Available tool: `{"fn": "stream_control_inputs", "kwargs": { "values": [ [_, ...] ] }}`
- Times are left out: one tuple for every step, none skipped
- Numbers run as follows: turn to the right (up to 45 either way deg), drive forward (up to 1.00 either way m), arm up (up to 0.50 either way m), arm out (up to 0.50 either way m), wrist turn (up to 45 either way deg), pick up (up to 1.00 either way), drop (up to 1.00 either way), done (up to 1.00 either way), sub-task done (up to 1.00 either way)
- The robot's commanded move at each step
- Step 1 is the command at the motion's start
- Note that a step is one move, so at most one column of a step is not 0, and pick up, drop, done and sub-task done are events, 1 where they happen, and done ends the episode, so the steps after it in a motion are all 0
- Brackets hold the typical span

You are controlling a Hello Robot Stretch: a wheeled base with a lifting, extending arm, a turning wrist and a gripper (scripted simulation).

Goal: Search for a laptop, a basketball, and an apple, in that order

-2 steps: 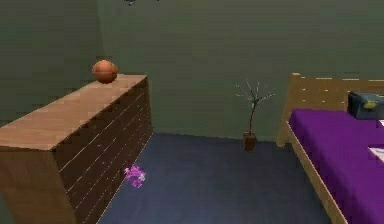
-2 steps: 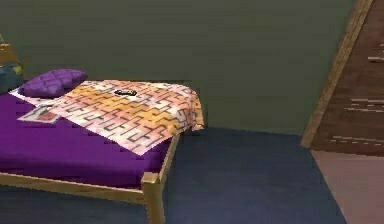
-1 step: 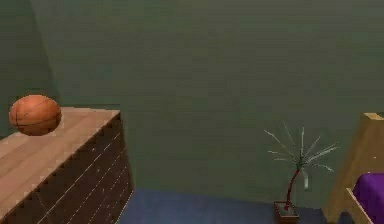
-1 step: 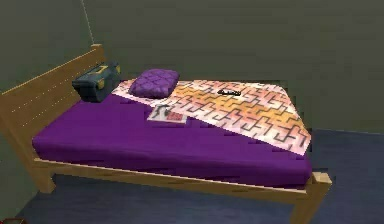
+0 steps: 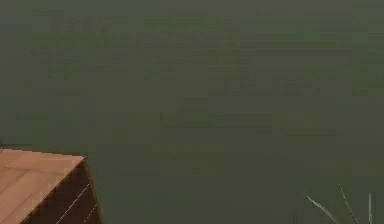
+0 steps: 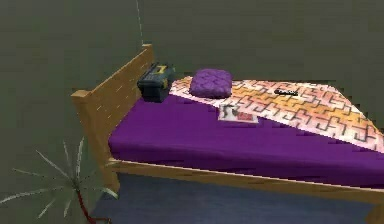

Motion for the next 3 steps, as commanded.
{"fn": "stream_control_inputs", "kwargs": {
  "values": [
    [-45.0, 0.0, 0.0, 0.0, 0.0, 0.0, 0.0, 0.0, 0.0],
    [-12.0, 0.0, 0.0, 0.0, 0.0, 0.0, 0.0, 0.0, 0.0],
    [0.0, 0.0, 0.0, 0.0, 0.0, 0.0, 0.0, 0.0, 1.0]
  ]
}}
